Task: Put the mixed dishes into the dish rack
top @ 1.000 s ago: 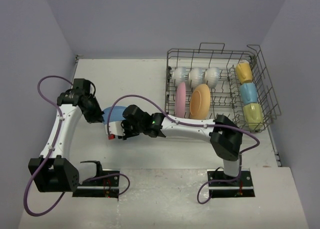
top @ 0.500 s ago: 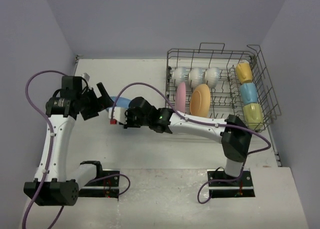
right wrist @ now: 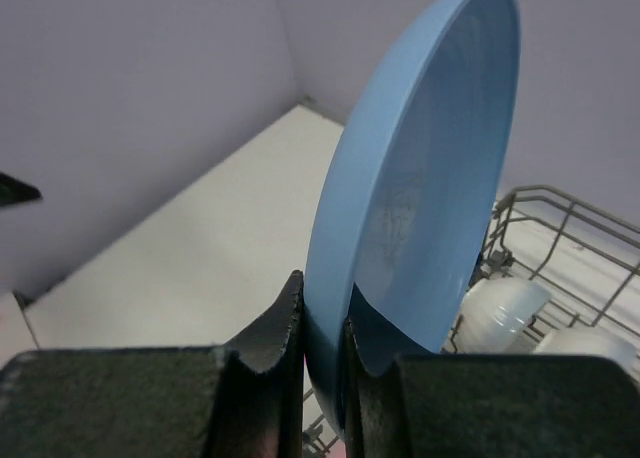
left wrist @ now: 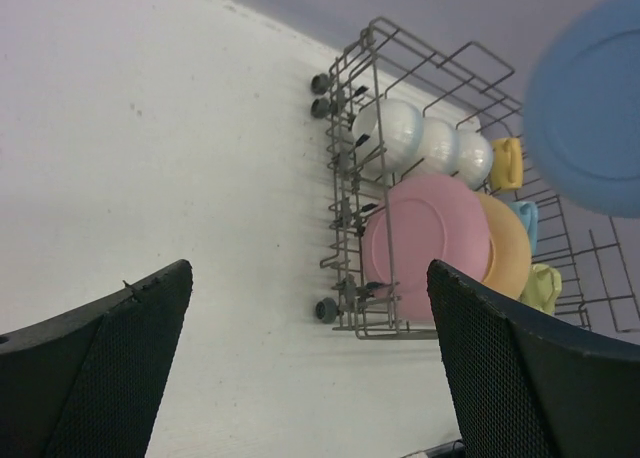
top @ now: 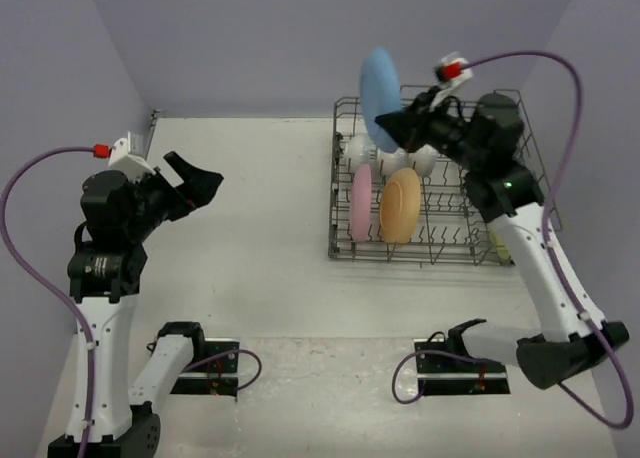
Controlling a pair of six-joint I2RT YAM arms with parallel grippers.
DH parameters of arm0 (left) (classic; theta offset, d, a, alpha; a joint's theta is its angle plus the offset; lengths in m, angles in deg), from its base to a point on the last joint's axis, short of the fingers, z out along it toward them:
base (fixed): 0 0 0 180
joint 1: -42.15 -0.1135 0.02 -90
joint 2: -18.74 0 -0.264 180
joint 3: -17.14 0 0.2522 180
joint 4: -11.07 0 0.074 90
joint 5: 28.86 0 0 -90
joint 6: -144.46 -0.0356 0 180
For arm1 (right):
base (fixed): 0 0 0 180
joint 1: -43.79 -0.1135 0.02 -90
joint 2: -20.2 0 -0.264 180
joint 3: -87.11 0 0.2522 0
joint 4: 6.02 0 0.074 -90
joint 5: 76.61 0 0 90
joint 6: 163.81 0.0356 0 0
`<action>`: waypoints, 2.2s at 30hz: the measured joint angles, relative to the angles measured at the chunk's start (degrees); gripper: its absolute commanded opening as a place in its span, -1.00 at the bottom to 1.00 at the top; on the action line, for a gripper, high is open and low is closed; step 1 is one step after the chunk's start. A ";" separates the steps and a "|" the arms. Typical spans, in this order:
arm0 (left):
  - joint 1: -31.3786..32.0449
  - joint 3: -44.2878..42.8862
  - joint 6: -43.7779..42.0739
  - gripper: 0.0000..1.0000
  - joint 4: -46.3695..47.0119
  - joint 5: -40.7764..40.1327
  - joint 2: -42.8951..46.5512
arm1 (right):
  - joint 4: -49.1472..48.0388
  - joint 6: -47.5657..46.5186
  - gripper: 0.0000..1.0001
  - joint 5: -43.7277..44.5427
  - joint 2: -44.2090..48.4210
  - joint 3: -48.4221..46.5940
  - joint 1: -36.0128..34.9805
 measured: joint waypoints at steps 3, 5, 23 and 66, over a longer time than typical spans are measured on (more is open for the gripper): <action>0.00 4.85 -0.04 1.00 2.29 0.35 -2.08 | 1.68 8.00 -1.00 -8.98 7.34 0.39 15.30; 0.00 8.20 -0.11 1.00 3.04 0.42 -3.67 | 2.36 11.72 -1.00 -16.22 10.43 1.62 25.66; 0.00 15.37 -3.93 1.00 12.35 1.44 -14.29 | 19.32 4.63 -1.00 -38.12 8.31 18.51 53.02; 0.00 17.20 -6.05 1.00 15.72 4.07 -19.71 | 15.98 2.84 -0.37 -36.39 4.17 30.64 52.78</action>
